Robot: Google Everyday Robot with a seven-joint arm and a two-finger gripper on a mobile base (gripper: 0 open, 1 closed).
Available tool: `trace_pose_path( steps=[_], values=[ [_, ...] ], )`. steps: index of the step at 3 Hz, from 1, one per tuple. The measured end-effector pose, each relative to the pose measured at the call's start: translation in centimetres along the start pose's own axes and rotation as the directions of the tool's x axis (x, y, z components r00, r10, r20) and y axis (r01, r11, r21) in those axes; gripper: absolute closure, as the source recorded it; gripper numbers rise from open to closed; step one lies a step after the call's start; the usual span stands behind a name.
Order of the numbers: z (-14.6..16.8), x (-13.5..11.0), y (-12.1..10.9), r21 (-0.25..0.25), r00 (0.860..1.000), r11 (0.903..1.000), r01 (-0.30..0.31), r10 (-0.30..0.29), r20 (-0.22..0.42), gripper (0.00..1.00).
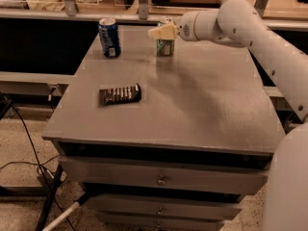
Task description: Pick green can
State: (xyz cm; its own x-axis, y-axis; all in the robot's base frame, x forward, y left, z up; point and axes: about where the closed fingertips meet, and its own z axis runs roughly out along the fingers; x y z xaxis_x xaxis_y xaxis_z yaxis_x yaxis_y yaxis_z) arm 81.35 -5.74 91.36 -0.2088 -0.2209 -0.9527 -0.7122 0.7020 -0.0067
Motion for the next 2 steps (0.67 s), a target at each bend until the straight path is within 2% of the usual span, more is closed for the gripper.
trace_pose_path(
  steps=[1,2],
  values=[
    [0.44,0.75,0.52,-0.006,1.000,1.0000,0.004,-0.004,-0.016,0.49],
    [0.13,0.03,-0.02,-0.012,0.998,0.9988,-0.047,0.048,0.043,0.72]
  ],
)
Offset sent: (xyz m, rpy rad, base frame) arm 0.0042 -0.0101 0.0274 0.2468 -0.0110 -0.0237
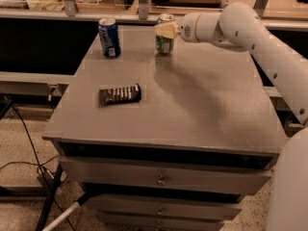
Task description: Pick green can
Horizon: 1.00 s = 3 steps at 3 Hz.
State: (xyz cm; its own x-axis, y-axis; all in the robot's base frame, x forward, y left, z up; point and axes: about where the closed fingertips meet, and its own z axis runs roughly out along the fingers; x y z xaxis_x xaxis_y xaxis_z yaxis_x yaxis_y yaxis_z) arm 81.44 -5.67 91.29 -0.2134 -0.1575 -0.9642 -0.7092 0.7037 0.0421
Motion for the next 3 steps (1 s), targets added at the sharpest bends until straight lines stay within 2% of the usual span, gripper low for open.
trace_pose_path(
  steps=[1,2,3],
  values=[
    [-1.7,-3.7,-0.4,-0.022,0.992,0.9991,-0.038,0.040,0.116,1.00],
    [-3.8,-7.3,0.0,-0.017,0.992,0.9995,0.026,-0.024,0.121,1.00],
    [-4.0,-7.5,0.0,-0.017,0.992,0.9994,0.031,-0.029,0.120,1.00]
  ],
)
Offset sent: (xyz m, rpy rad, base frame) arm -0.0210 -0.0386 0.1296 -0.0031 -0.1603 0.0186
